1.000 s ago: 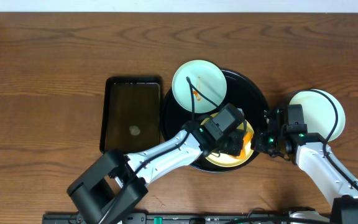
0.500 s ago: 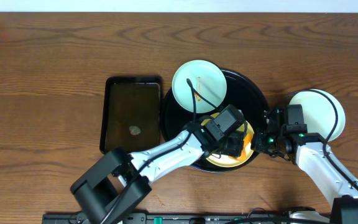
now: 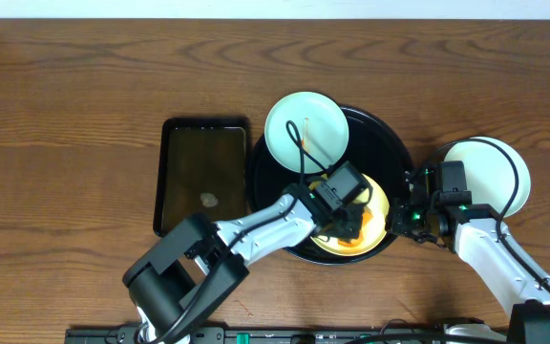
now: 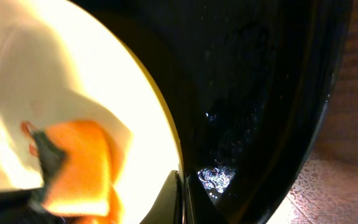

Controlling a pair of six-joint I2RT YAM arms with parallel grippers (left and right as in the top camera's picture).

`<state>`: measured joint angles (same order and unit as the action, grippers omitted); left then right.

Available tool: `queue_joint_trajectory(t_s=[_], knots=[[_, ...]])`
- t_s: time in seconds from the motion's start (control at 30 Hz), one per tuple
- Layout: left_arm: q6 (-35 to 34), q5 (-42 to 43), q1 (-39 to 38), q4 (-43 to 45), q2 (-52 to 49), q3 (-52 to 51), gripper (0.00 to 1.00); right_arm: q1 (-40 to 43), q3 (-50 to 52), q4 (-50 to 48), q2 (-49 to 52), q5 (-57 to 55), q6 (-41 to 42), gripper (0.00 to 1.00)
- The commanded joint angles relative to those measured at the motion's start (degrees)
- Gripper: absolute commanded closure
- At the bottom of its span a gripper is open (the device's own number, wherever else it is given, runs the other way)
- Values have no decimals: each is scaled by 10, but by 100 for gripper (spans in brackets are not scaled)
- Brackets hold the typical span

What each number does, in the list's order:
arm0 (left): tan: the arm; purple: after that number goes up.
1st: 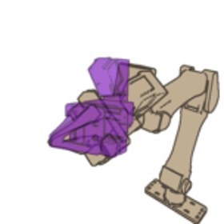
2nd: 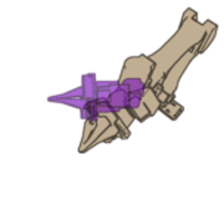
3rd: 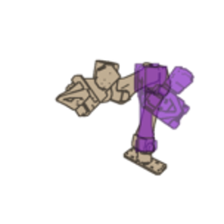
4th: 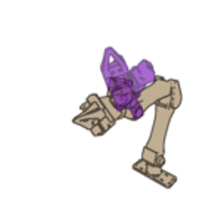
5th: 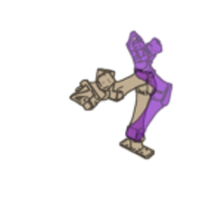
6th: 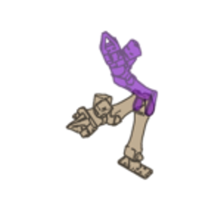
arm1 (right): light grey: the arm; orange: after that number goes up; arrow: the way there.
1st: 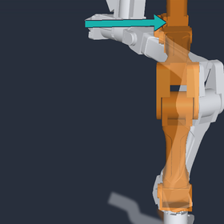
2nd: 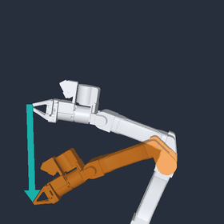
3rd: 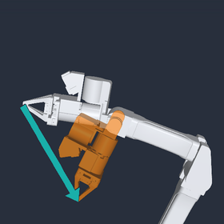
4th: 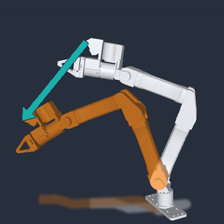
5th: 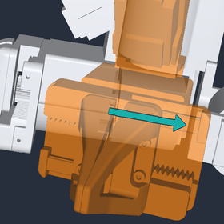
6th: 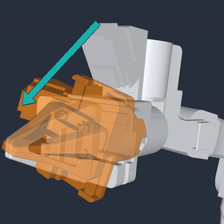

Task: Clean dirty plates on tray and stack at the side
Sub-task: 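Scrub the yellow plate with the sponge in the left gripper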

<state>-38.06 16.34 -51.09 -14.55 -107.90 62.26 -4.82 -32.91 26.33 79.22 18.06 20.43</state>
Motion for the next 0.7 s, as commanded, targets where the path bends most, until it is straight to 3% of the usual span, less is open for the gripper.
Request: queue_joint_trajectory(t_s=[0.0,0.67], knots=[[16,-40,31,-13,-3,-2,92,-5,1,4,-9,-12,8,99],[46,-73,121,-49,37,3,92,-5,1,7,-9,-13,8,99]])
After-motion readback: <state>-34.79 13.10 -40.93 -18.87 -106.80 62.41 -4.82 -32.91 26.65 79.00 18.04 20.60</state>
